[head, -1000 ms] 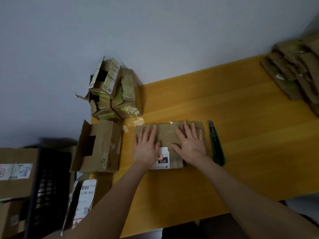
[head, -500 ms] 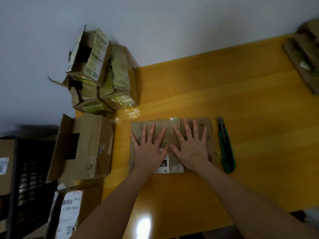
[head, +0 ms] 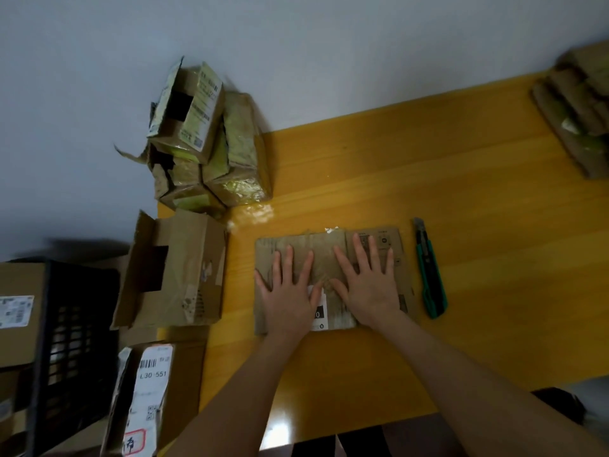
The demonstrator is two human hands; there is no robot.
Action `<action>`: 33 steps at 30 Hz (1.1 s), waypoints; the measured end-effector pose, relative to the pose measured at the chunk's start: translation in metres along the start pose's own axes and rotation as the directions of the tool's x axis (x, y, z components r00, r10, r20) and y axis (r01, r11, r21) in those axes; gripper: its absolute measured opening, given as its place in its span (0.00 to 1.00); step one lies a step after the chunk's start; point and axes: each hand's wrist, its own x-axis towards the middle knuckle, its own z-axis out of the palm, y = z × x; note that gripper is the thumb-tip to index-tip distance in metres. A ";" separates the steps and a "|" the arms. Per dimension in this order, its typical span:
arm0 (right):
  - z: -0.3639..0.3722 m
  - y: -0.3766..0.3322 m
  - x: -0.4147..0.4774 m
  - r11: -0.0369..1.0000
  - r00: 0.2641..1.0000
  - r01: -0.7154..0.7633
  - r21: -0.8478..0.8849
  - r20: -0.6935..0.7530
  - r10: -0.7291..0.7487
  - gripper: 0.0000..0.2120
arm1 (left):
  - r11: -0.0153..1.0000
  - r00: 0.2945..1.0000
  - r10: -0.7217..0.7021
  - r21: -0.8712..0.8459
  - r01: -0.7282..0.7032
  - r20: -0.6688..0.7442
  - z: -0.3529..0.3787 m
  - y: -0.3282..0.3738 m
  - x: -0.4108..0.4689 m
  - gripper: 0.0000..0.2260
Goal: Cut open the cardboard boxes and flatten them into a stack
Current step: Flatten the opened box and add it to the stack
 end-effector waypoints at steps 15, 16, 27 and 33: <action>0.014 0.000 -0.006 0.998 1.000 -0.015 -0.062 -0.021 0.014 0.33 | 1.000 1.000 0.005 0.000 -0.005 0.016 0.006 -0.004 -0.002 0.29; 0.012 0.001 -0.005 0.998 1.000 -0.012 -0.058 -0.008 0.011 0.33 | 1.000 0.999 0.003 0.007 -0.003 0.036 0.005 -0.004 -0.002 0.29; -0.036 0.016 -0.050 0.747 0.895 -0.416 0.518 0.091 0.436 0.41 | 0.736 0.912 -0.336 -0.539 0.409 0.233 -0.047 -0.034 -0.014 0.35; -0.058 0.012 -0.056 0.395 0.813 -0.446 0.803 0.179 0.555 0.46 | 0.553 0.864 -0.427 -0.678 0.484 0.268 -0.067 -0.030 -0.015 0.30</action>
